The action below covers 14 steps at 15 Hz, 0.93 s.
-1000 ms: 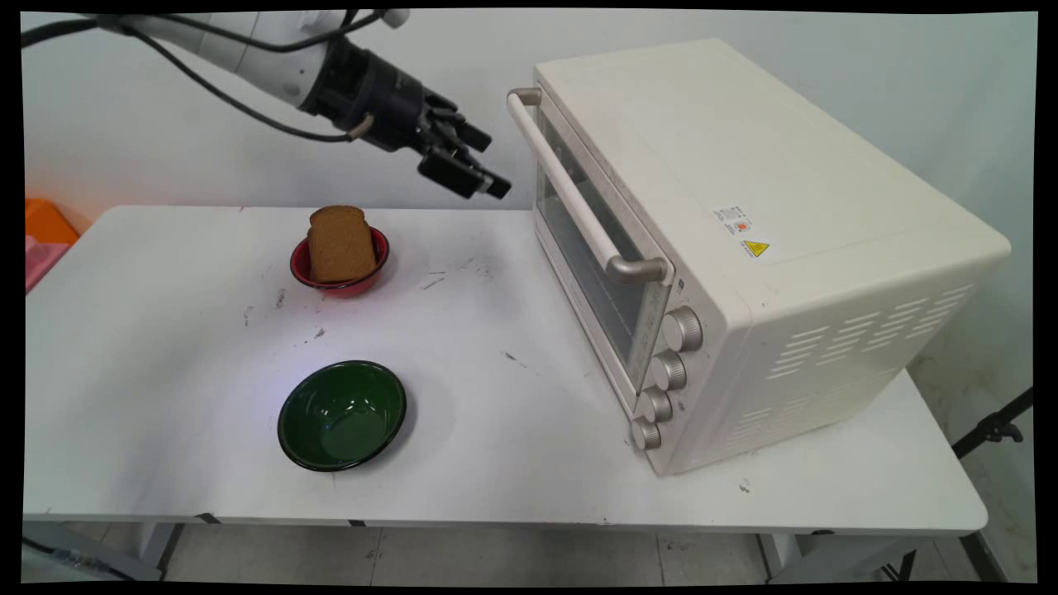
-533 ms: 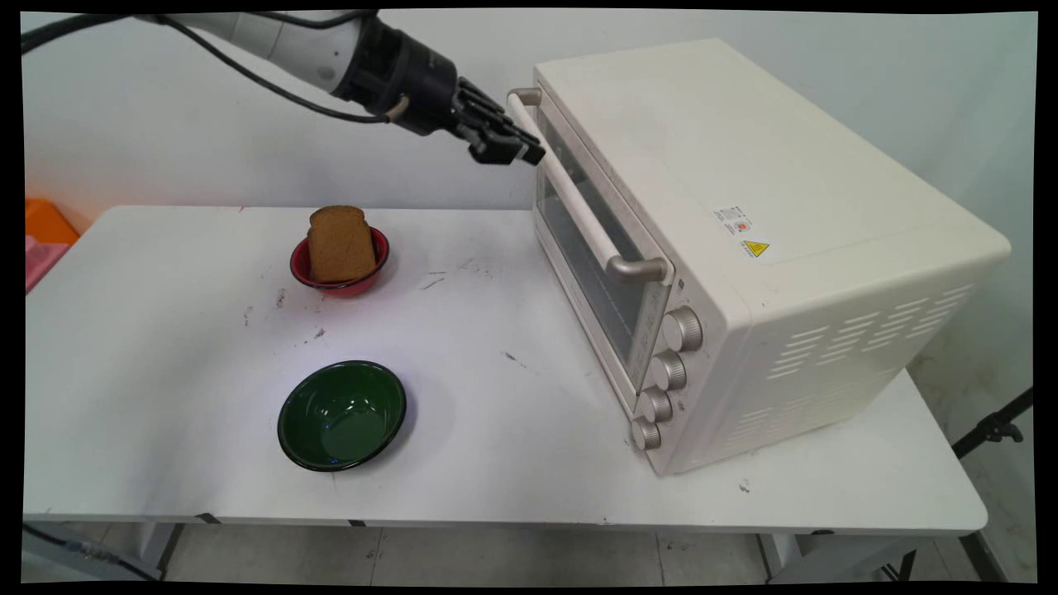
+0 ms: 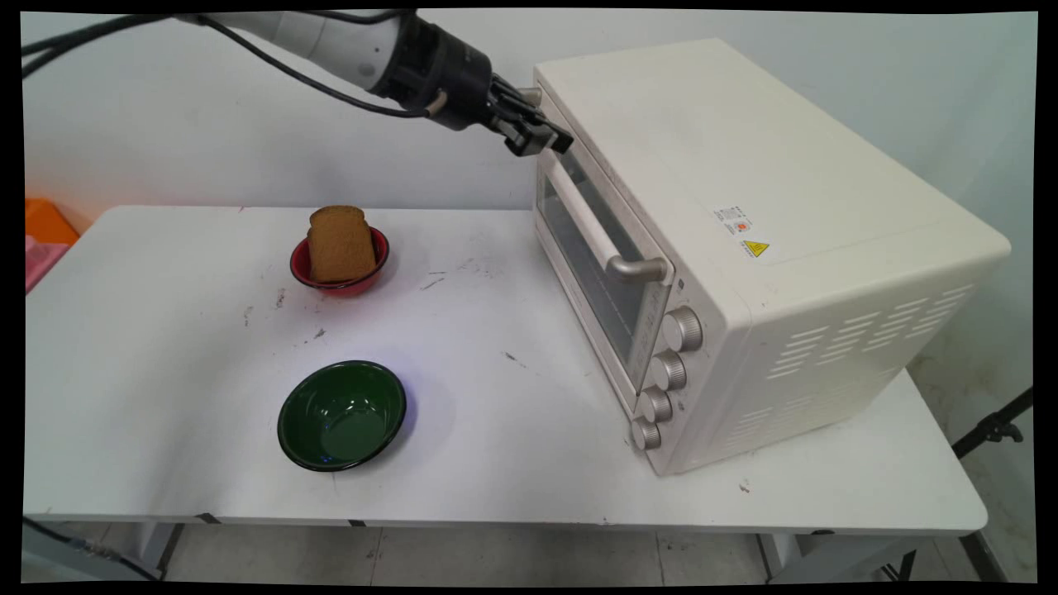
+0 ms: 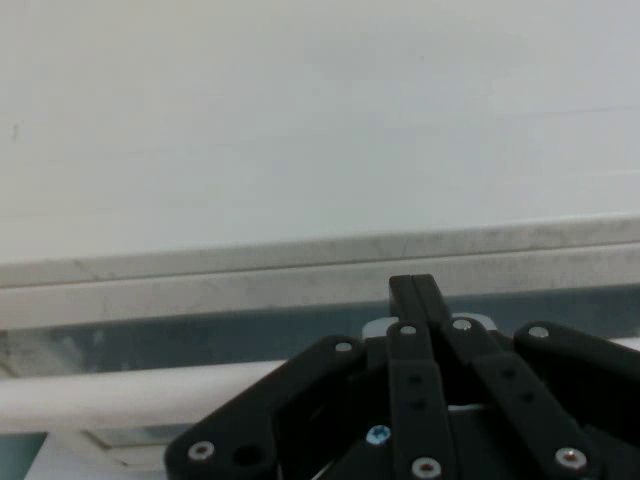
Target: Open the oven
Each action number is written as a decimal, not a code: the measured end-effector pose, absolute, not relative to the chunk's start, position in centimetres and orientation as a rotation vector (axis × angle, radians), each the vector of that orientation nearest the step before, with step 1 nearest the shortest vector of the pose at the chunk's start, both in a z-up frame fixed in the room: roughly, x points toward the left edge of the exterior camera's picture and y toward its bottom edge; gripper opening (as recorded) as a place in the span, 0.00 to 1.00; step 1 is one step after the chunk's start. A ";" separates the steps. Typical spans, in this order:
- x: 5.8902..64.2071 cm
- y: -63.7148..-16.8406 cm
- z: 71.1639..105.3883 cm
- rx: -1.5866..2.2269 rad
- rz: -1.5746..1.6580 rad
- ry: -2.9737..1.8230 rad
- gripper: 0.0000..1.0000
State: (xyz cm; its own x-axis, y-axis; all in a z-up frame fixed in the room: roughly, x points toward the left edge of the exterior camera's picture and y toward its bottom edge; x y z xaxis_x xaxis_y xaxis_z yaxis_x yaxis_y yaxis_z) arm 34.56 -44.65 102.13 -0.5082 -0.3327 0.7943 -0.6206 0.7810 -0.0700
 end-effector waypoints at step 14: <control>33.3 -46.0 100.1 0.701 0.499 -2.206 0.00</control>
